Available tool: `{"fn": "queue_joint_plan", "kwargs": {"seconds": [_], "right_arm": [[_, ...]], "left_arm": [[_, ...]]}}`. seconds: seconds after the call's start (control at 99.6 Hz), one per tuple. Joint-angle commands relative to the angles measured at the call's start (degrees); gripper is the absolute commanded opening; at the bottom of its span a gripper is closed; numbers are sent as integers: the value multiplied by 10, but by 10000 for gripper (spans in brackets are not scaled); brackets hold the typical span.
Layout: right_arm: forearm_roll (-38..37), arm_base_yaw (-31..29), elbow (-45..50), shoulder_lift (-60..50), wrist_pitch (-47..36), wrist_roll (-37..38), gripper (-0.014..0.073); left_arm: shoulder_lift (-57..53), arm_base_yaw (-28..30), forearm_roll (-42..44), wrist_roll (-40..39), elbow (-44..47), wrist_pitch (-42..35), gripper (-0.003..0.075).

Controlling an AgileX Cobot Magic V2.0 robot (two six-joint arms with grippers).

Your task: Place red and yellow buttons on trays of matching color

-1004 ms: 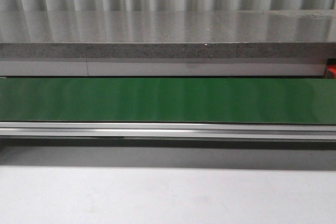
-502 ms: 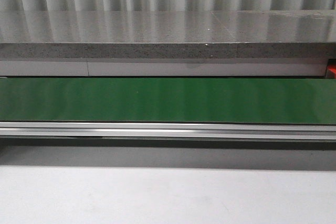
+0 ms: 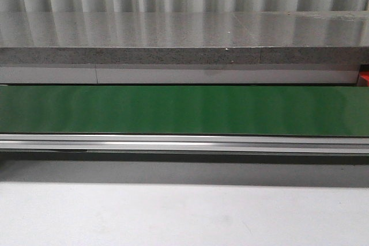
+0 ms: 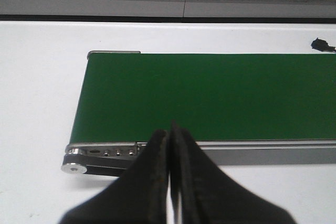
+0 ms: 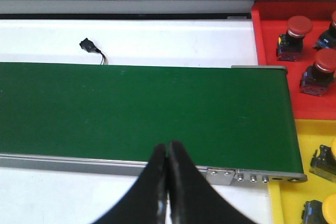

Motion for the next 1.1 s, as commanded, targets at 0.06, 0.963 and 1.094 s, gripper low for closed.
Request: {"fn": "queue_joint_plan", "kwargs": {"seconds": [0.06, 0.963, 1.094], "right_arm": [[1, 2, -11, -9, -30, -5, -124], [-15, 2, 142, -109, -254, -5, -124], [-16, 8, 229, -182, -312, -5, -124]], "left_arm": [[0, -5, -3, 1, -16, -40, -19], [0, -5, -3, 1, -16, -40, -19], [0, -5, -3, 1, -16, -40, -19]]}}
